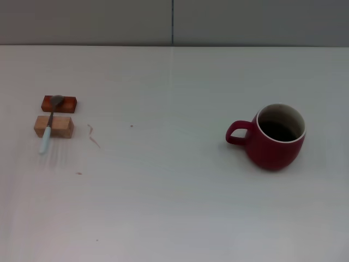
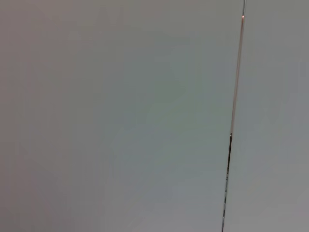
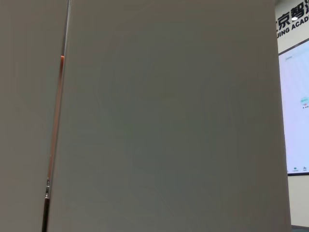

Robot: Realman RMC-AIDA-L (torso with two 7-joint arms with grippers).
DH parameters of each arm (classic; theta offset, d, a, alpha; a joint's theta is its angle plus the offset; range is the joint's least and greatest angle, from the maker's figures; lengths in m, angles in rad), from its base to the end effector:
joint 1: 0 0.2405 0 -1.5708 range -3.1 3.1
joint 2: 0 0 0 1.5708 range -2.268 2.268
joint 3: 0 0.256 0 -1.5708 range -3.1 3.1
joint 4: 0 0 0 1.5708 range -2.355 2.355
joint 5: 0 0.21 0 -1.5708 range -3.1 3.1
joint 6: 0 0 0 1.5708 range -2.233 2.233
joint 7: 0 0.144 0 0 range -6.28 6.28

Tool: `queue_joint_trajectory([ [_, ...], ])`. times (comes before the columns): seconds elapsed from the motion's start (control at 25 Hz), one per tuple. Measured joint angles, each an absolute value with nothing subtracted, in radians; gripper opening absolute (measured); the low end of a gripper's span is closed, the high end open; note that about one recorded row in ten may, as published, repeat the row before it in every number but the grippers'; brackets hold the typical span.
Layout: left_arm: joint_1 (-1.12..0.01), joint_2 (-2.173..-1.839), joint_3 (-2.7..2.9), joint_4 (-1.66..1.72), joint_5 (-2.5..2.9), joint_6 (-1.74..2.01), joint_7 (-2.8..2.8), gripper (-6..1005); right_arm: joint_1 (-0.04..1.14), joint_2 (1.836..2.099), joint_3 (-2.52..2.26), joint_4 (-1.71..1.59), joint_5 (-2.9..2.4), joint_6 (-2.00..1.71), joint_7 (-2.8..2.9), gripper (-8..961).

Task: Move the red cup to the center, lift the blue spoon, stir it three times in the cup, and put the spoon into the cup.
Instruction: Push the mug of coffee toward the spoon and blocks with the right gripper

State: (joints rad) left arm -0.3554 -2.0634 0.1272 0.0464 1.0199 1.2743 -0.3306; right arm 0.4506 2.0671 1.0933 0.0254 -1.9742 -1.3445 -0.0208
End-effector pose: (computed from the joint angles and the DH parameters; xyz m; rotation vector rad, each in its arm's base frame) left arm -0.4027 0.2849 0.0620 -1.2023 -0.6552 -0.6713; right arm 0.3808 0.3105 0.0800 -1.0335 0.4551 0.5313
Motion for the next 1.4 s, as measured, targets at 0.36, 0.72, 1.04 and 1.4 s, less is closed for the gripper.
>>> queue_joint_trajectory([
  [0.36, -0.359, -2.06, 0.133, 0.055, 1.027, 1.283, -0.33, 677, 0.457, 2.068, 1.132, 0.032, -1.974, -1.342, -0.02, 679],
  [0.72, -0.358, -2.061, 0.132, 0.061, 1.028, 1.287, -0.329, 677, 0.439, 2.072, 1.123, 0.035, -1.975, -1.342, -0.025, 666],
  [1.04, -0.355, -2.061, 0.132, 0.062, 1.028, 1.3, -0.33, 677, 0.402, 2.075, 1.123, 0.052, -1.976, -1.349, -0.02, 430],
  [1.4, -0.361, -2.06, 0.132, 0.067, 1.028, 1.298, -0.324, 676, 0.418, 2.071, 1.086, 0.019, -2.004, -1.321, -0.076, 237],
])
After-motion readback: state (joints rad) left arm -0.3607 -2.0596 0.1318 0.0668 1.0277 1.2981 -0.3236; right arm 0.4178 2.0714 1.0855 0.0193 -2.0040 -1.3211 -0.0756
